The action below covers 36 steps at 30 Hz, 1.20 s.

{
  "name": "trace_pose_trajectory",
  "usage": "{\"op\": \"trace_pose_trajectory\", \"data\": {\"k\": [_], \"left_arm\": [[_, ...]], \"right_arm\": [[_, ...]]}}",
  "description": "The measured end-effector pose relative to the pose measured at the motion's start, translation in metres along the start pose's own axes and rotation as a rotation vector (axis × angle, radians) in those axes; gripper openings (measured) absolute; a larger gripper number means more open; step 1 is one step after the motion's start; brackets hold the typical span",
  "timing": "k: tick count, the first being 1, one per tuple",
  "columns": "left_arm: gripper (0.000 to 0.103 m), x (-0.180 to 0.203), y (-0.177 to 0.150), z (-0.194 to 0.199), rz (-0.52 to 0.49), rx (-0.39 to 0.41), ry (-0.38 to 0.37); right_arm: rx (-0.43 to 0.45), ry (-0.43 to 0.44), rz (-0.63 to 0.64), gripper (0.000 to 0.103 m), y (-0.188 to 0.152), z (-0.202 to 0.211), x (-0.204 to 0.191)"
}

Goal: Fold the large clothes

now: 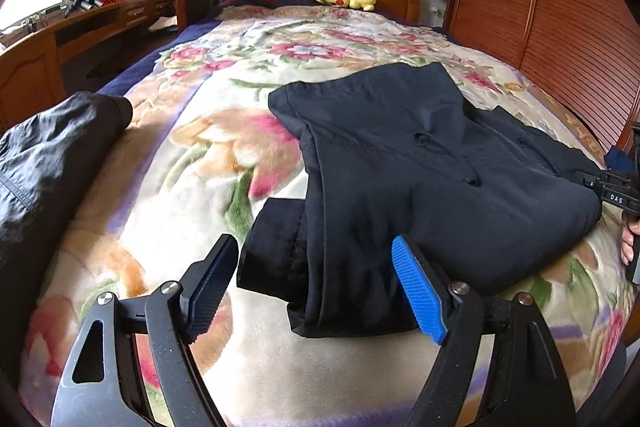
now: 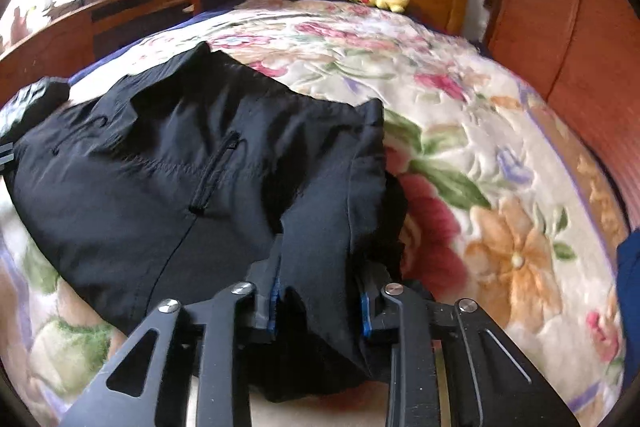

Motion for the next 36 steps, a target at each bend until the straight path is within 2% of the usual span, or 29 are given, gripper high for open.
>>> {"op": "trace_pose_trajectory", "data": {"k": [1, 2, 4, 5, 9, 12, 14, 15, 17, 20, 22, 25, 27, 30, 36], "left_arm": [[0.081, 0.0, 0.0, -0.001, -0.003, -0.002, 0.002], [0.08, 0.001, 0.0, -0.001, -0.005, -0.002, 0.005], [0.079, 0.002, 0.0, 0.0, -0.013, -0.002, 0.004], [0.077, 0.003, 0.0, 0.001, -0.017, 0.001, 0.003], [0.071, 0.008, -0.001, 0.003, -0.043, 0.009, 0.016], [0.059, 0.009, -0.002, 0.003, -0.056, 0.01, 0.011], [0.042, 0.011, -0.003, 0.0, -0.067, 0.0, -0.004], [0.038, 0.011, -0.003, -0.001, -0.073, -0.006, -0.007], [0.023, 0.013, -0.004, -0.002, -0.083, -0.013, -0.018], [0.01, 0.016, -0.004, 0.004, -0.097, 0.006, -0.03], [0.007, 0.019, -0.005, 0.012, -0.107, 0.024, -0.035], [0.006, 0.022, -0.013, 0.025, -0.119, 0.045, -0.029], [0.006, 0.023, -0.018, 0.033, -0.119, 0.056, -0.034], [0.006, 0.026, -0.03, 0.054, -0.132, 0.074, -0.058], [0.006, 0.034, -0.054, 0.084, -0.163, 0.115, -0.084]], "right_arm": [[0.005, -0.007, -0.01, 0.046, -0.001, 0.003, 0.001], [0.008, -0.021, -0.021, 0.05, -0.002, 0.005, 0.004], [-0.016, -0.065, -0.027, 0.078, -0.006, 0.005, 0.006], [-0.041, -0.071, -0.032, 0.081, -0.006, 0.002, 0.008], [-0.101, 0.015, -0.087, 0.084, -0.014, -0.009, 0.015], [-0.13, 0.063, -0.106, 0.084, -0.02, -0.019, 0.015], [-0.142, 0.085, -0.105, 0.084, -0.021, -0.023, 0.014], [-0.145, 0.091, -0.104, 0.083, -0.019, -0.024, 0.016], [-0.154, 0.131, -0.105, 0.076, -0.019, -0.027, 0.016], [-0.158, 0.198, -0.112, 0.06, -0.018, -0.031, 0.021], [-0.14, 0.236, -0.103, 0.041, -0.02, -0.026, 0.022], [-0.113, 0.211, -0.049, 0.029, -0.025, -0.013, 0.018], [-0.093, 0.188, -0.017, 0.026, -0.029, -0.001, 0.016], [-0.069, 0.198, -0.007, 0.025, -0.038, 0.018, 0.02], [-0.07, 0.198, 0.018, 0.026, -0.067, 0.053, 0.029]]}}
Point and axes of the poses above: each gripper's, at about its wrist camera, not at the fingertips, and z roughly against the way its jaws point, x to its right, y to its top, the point moved 3 cm from there along -z, roughly the way its jaws point, and after that the axes turned 10 degrees about -x, right-handed, at the moved point
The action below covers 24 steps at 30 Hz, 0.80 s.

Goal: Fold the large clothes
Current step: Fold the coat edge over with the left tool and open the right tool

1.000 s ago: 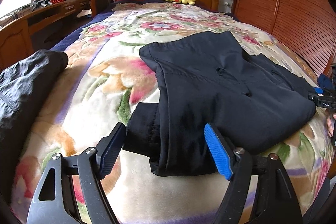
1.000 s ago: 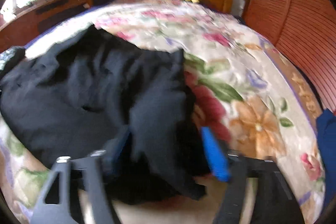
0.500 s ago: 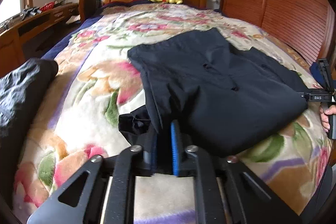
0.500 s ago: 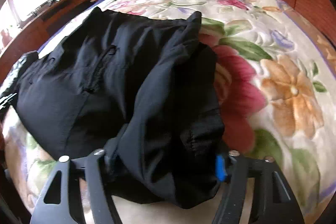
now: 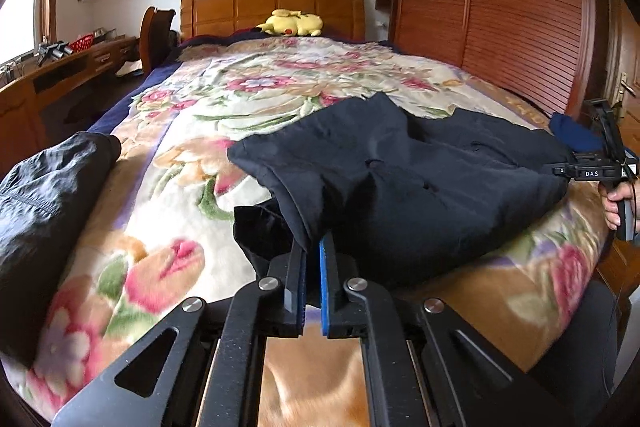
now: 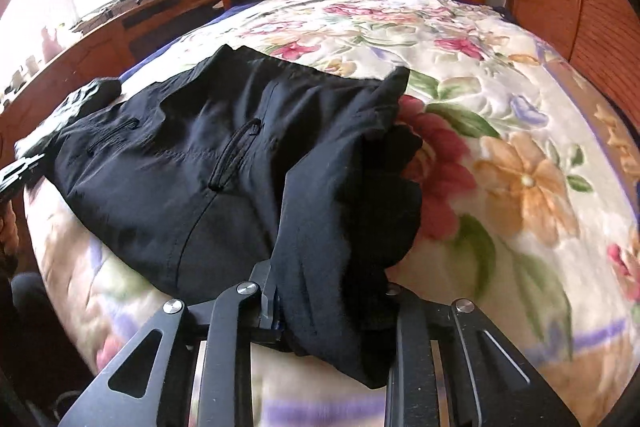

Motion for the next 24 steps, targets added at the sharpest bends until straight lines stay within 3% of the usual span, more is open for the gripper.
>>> {"op": "trace_pose_trajectory", "data": {"k": [4, 6, 9, 18, 24], "left_arm": [[0.006, -0.002, -0.005, -0.001, 0.005, 0.002, 0.003], [0.006, -0.005, -0.007, -0.008, 0.017, -0.007, 0.002], [0.006, -0.008, -0.01, -0.011, 0.028, -0.009, -0.006], [0.006, -0.008, -0.019, -0.014, 0.023, -0.014, -0.008], [0.006, -0.008, -0.02, -0.015, 0.022, -0.015, 0.003]], "right_arm": [[0.007, -0.069, -0.009, 0.038, -0.003, 0.008, -0.004], [0.013, -0.134, -0.012, 0.054, -0.003, 0.011, -0.005], [0.028, -0.2, -0.039, 0.064, 0.0, 0.016, -0.007], [0.139, -0.353, -0.091, 0.076, 0.004, 0.047, -0.019], [0.205, -0.26, -0.072, 0.077, 0.004, 0.058, -0.049]]}}
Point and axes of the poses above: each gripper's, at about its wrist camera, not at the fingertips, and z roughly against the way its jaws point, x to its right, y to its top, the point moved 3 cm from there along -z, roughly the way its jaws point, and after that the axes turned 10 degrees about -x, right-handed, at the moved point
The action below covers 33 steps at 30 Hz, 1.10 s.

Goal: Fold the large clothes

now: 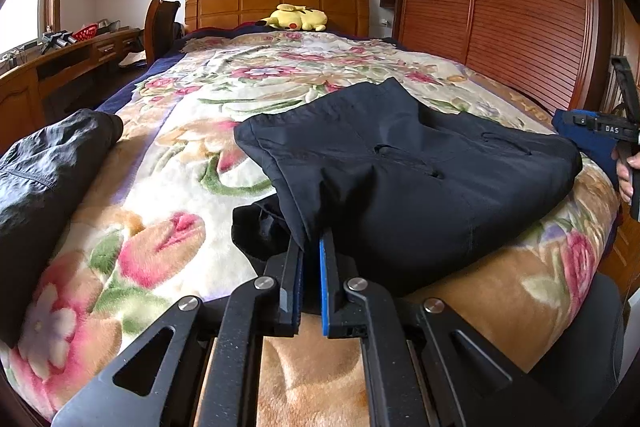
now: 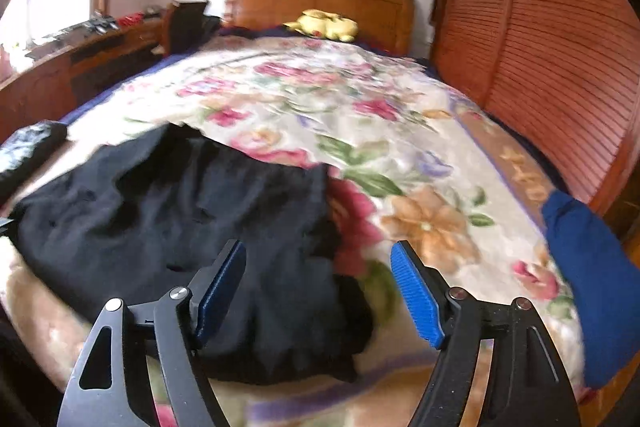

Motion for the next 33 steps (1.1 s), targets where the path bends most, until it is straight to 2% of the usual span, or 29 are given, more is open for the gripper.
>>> {"op": "trace_pose_trajectory", "data": {"k": [9, 13, 17, 21, 23, 33], "left_arm": [[0.006, 0.004, -0.001, -0.002, -0.011, -0.002, 0.029], [0.006, 0.005, -0.002, -0.003, -0.011, -0.005, 0.026], [0.006, 0.005, -0.003, -0.004, -0.013, -0.007, 0.028], [0.006, 0.005, -0.003, -0.004, -0.012, -0.006, 0.028], [0.008, 0.005, -0.003, -0.004, -0.011, -0.006, 0.032], [0.012, 0.002, -0.009, 0.003, 0.035, -0.01, 0.071]], "right_arm": [[0.003, 0.169, 0.157, 0.077, -0.01, -0.023, -0.106], [-0.015, 0.223, 0.178, 0.077, -0.017, -0.037, -0.136], [-0.026, 0.241, 0.186, 0.077, -0.016, -0.052, -0.145], [-0.048, 0.191, 0.191, 0.077, -0.016, -0.079, -0.138], [-0.069, 0.214, 0.179, 0.077, -0.02, -0.093, -0.138], [-0.02, 0.203, 0.169, 0.077, -0.031, -0.092, -0.144]]}}
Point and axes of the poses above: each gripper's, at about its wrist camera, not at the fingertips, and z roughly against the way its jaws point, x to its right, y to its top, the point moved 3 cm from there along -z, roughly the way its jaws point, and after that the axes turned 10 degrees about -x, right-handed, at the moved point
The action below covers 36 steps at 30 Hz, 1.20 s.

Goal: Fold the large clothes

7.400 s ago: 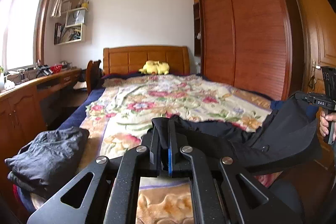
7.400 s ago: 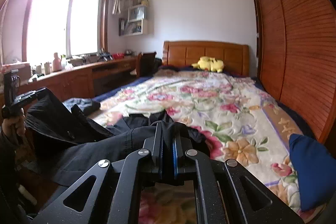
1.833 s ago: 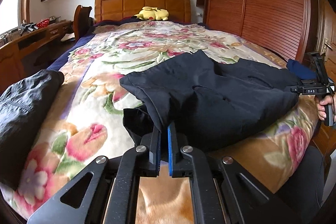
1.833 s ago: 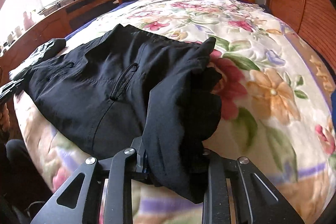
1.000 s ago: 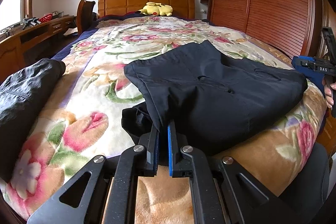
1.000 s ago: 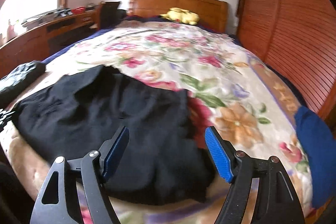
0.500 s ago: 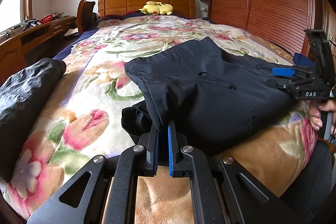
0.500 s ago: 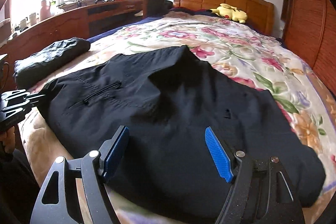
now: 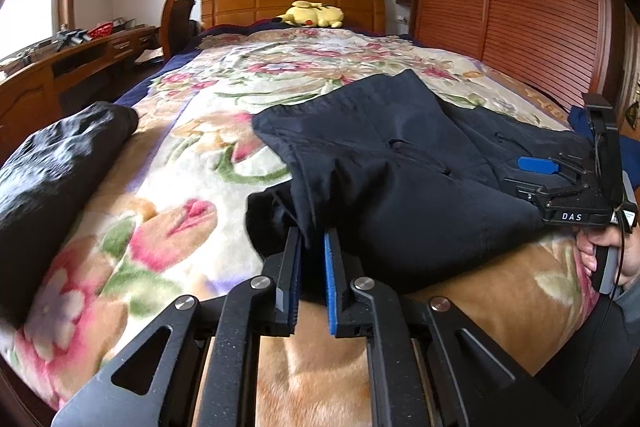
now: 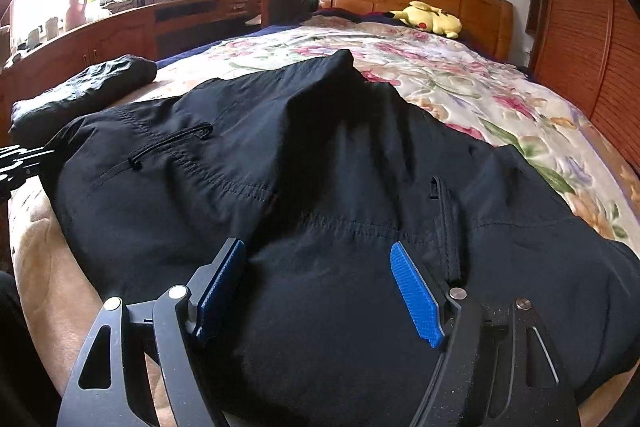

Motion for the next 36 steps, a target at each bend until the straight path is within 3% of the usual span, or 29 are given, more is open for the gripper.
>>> {"op": "trace_pose_trajectory", "data": {"k": [4, 10, 20, 27, 32, 33, 35, 36], "left_arm": [[0.015, -0.004, -0.007, 0.008, 0.041, -0.012, 0.014], [0.036, -0.015, -0.011, 0.005, 0.125, -0.05, 0.034], [0.04, -0.013, -0.01, -0.002, 0.178, -0.071, -0.031], [0.041, -0.005, 0.003, -0.015, 0.16, -0.089, -0.039], [0.039, 0.001, 0.006, -0.013, 0.141, -0.054, -0.047], [0.036, 0.004, 0.007, -0.012, 0.127, -0.044, -0.04], [0.017, 0.008, 0.009, -0.011, 0.105, -0.035, -0.029], [0.012, 0.009, 0.01, -0.01, 0.1, -0.032, -0.029]], "right_arm": [[0.004, 0.013, -0.004, 0.077, -0.004, 0.0, 0.002], [0.011, 0.002, 0.001, 0.077, -0.004, 0.0, 0.003], [0.017, 0.002, 0.004, 0.077, -0.006, 0.003, 0.003], [0.017, 0.002, 0.004, 0.077, -0.006, 0.003, 0.003], [0.017, 0.002, 0.004, 0.077, -0.006, 0.003, 0.003], [0.017, 0.002, 0.004, 0.077, -0.006, 0.003, 0.003], [0.017, 0.002, 0.004, 0.077, -0.006, 0.003, 0.003], [0.017, 0.002, 0.004, 0.077, -0.006, 0.003, 0.003]]}}
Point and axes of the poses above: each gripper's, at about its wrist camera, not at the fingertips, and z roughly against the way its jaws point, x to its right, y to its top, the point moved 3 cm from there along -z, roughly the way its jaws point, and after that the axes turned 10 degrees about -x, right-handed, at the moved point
